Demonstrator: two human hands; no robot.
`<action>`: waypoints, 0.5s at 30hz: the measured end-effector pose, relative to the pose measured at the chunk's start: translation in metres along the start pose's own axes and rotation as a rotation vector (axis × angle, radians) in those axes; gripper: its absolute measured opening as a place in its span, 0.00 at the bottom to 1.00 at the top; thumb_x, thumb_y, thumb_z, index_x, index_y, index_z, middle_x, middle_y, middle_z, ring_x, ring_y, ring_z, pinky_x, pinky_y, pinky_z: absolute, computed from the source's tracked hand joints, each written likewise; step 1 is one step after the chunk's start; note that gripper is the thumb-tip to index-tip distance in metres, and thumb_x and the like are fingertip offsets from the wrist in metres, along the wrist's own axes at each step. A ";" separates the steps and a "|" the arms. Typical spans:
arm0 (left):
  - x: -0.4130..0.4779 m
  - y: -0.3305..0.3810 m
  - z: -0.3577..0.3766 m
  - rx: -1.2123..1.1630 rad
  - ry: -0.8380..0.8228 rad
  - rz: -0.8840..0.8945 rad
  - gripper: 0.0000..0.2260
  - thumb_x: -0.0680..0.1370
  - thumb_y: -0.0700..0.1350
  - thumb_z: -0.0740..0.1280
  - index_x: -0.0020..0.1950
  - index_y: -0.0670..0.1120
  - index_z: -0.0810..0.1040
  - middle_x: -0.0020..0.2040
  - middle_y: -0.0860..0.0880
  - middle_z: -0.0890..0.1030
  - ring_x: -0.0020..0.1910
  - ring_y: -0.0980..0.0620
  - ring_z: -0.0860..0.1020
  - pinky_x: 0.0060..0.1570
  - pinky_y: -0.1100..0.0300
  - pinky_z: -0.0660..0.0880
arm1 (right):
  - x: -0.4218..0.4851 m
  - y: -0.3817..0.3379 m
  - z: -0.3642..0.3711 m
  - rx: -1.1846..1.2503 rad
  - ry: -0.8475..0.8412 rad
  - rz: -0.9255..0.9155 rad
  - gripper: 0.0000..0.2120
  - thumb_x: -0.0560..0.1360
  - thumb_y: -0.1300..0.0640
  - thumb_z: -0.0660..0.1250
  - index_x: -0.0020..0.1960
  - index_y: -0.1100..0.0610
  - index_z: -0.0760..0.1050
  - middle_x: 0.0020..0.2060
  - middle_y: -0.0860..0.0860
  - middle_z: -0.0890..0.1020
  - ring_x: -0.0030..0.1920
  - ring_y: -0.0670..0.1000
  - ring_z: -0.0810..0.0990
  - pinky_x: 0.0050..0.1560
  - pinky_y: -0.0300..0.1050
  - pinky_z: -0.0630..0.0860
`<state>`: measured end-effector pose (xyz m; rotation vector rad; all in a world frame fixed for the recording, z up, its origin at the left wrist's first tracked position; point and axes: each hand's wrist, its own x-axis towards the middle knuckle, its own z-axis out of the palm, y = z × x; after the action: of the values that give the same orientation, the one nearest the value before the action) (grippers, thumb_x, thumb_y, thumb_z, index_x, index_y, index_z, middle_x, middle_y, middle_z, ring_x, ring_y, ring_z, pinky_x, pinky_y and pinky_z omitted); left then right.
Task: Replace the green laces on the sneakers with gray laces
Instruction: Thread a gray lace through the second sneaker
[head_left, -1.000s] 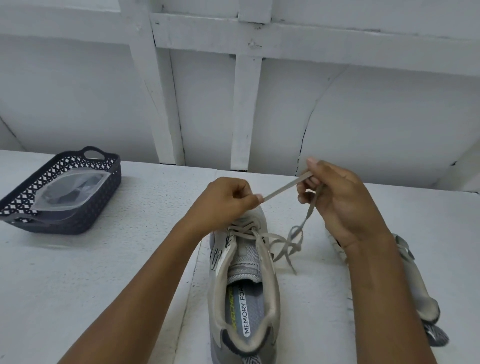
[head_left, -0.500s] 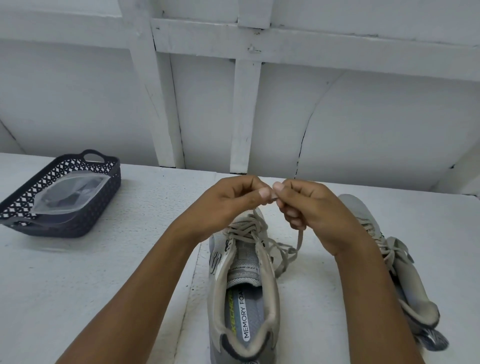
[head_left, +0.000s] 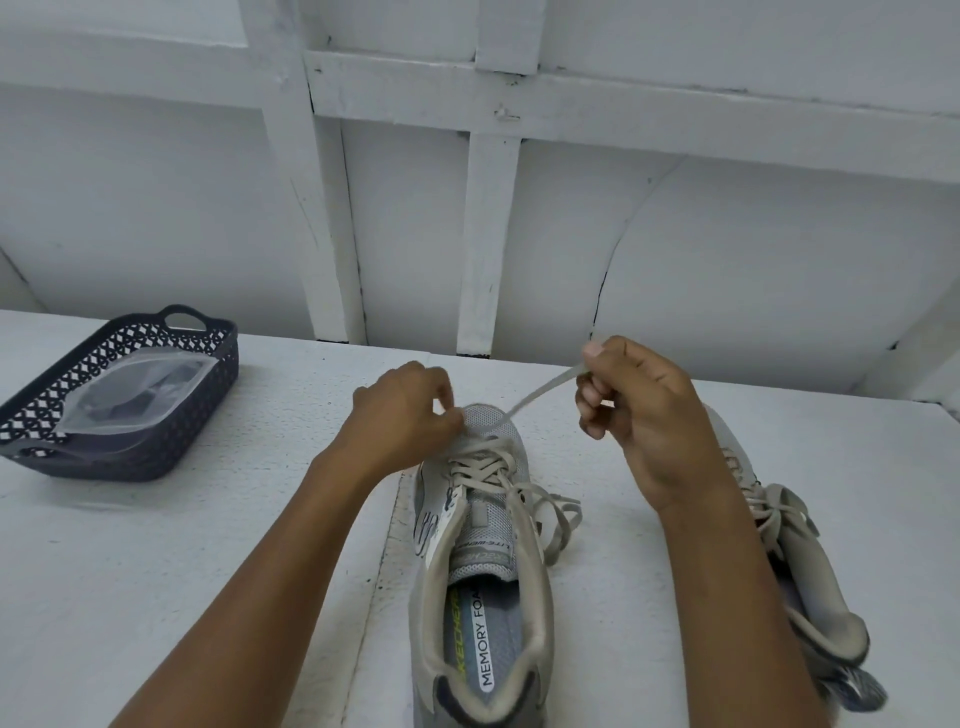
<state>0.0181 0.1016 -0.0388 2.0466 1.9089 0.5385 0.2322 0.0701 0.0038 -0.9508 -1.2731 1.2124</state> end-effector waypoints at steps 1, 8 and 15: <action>-0.002 0.002 -0.003 -0.096 -0.005 0.031 0.05 0.78 0.51 0.67 0.49 0.50 0.78 0.51 0.54 0.78 0.52 0.52 0.76 0.52 0.55 0.72 | 0.000 0.002 0.001 -0.025 -0.013 -0.019 0.14 0.73 0.56 0.68 0.30 0.55 0.70 0.31 0.50 0.75 0.34 0.49 0.72 0.34 0.41 0.71; -0.017 0.011 -0.036 -0.240 -0.235 0.085 0.14 0.77 0.57 0.69 0.38 0.49 0.80 0.34 0.54 0.82 0.35 0.59 0.79 0.40 0.59 0.73 | -0.003 0.009 0.005 -0.157 -0.109 -0.049 0.15 0.68 0.59 0.74 0.32 0.63 0.70 0.29 0.52 0.79 0.35 0.48 0.77 0.43 0.41 0.75; -0.034 0.020 -0.038 -0.004 -0.574 0.018 0.18 0.78 0.59 0.67 0.37 0.47 0.81 0.34 0.53 0.83 0.30 0.60 0.77 0.30 0.67 0.72 | -0.009 0.003 0.010 -0.496 -0.410 0.178 0.03 0.76 0.61 0.72 0.47 0.60 0.80 0.36 0.52 0.86 0.37 0.42 0.81 0.39 0.32 0.73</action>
<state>0.0168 0.0648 0.0014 1.9389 1.5395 -0.0509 0.2229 0.0611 0.0006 -1.2291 -1.9060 1.2978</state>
